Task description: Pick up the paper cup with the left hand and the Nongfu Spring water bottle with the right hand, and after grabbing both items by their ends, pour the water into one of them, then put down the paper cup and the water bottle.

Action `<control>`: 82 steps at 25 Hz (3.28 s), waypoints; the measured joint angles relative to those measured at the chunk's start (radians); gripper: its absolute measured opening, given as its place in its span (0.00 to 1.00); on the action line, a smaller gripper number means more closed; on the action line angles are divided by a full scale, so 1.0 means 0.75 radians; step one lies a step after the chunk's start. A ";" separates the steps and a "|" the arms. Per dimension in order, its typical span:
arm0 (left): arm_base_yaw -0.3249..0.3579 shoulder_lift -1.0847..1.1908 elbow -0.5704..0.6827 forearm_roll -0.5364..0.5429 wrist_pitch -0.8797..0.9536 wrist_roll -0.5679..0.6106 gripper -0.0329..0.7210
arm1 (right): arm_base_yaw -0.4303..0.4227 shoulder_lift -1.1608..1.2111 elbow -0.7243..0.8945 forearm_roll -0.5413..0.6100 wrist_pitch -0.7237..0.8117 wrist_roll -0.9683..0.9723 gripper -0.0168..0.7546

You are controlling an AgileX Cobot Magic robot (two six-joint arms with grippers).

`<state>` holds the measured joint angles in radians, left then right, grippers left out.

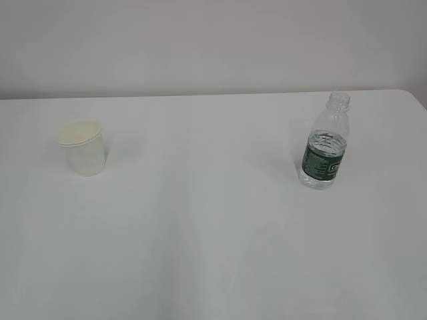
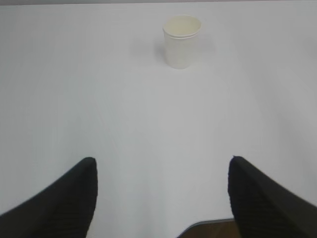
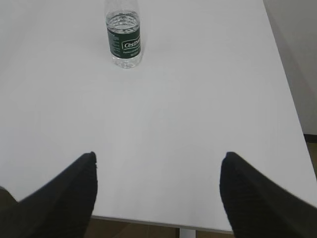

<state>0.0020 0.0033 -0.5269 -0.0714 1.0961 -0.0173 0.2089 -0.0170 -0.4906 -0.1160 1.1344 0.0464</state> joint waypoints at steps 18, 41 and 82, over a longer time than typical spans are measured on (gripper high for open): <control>0.000 0.000 0.000 0.000 0.000 0.000 0.82 | 0.000 0.000 0.000 0.000 0.000 0.002 0.78; 0.000 0.000 0.000 0.000 0.000 0.000 0.82 | 0.000 0.000 0.000 0.000 0.000 0.002 0.78; 0.000 0.448 -0.100 0.008 -0.562 0.065 0.82 | 0.000 0.419 -0.057 -0.001 -0.687 0.002 0.76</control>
<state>0.0020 0.3392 -0.6016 -0.0653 0.6750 0.0312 0.2089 0.2974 -0.5336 -0.1167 0.6192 0.0483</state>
